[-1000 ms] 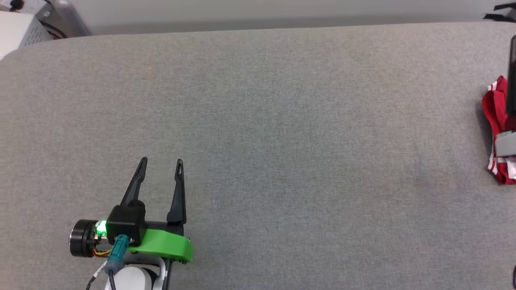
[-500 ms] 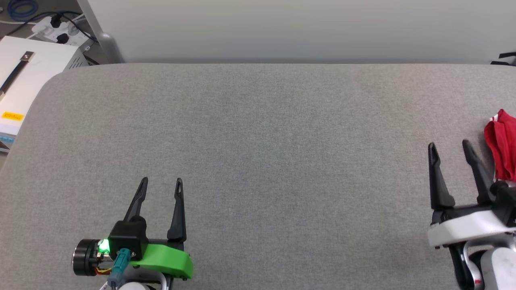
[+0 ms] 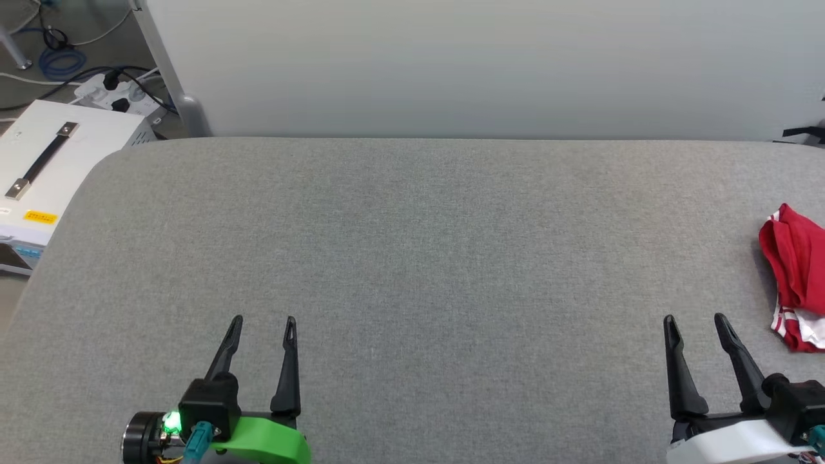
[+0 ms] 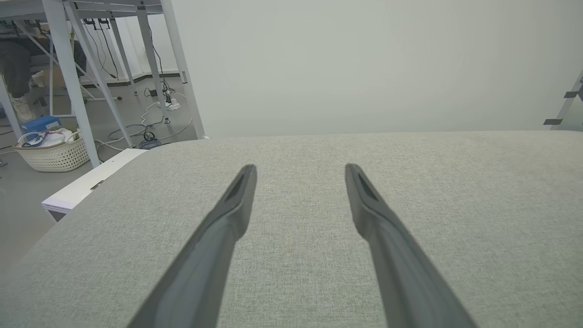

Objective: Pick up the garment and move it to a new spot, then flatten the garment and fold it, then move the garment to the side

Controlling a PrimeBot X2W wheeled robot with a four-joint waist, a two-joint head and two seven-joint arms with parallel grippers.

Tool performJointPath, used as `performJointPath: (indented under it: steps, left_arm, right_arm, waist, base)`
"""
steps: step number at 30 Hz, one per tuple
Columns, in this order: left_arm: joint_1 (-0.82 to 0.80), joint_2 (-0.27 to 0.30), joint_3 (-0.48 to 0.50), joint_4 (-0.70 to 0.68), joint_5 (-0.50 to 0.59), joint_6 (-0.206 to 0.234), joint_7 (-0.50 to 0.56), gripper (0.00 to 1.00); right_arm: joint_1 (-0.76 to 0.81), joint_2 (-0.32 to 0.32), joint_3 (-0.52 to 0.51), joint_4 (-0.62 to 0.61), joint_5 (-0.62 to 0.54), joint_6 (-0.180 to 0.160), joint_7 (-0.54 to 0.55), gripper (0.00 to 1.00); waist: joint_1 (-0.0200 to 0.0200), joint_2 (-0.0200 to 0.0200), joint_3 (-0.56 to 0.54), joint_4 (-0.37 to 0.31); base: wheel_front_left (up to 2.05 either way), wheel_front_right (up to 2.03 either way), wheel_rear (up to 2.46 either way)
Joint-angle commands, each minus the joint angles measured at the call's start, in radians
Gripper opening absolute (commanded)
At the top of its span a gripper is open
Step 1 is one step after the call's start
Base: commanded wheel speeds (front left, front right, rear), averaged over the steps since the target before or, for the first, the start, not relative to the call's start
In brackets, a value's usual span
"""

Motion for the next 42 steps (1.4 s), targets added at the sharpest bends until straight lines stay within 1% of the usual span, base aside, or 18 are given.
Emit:
performJointPath:
  steps: [1,17,18,42]
  left_arm:
    - [0.018,-0.006,0.005,0.001,-0.009,-0.006,-0.006,1.00]
    - [0.039,-0.009,0.022,0.010,-0.006,-0.009,-0.006,1.00]
    - [0.022,-0.004,0.021,0.009,-0.003,-0.005,0.000,0.00]
    - [0.008,-0.004,0.027,-0.005,0.006,0.000,0.044,0.00]
  right_arm:
    - [0.021,0.004,0.003,-0.012,-0.005,-0.001,-0.002,1.00]
    - [0.056,0.018,0.005,-0.021,-0.018,-0.001,-0.002,1.00]
    - [0.045,0.016,0.005,-0.019,-0.012,0.000,0.000,0.00]
    - [0.019,0.022,0.006,-0.015,-0.046,0.000,0.043,0.00]
  waist:
    - [0.0001,0.0000,-0.006,0.003]
    - [0.0001,0.0000,-0.028,-0.002]
    - [0.0001,0.0000,-0.029,-0.002]
    - [0.0001,0.0000,-0.027,-0.008]
  base:
    - [0.00,0.00,0.00]
    - [0.00,0.00,0.00]
    - [0.00,0.00,0.00]
    - [0.00,0.00,0.00]
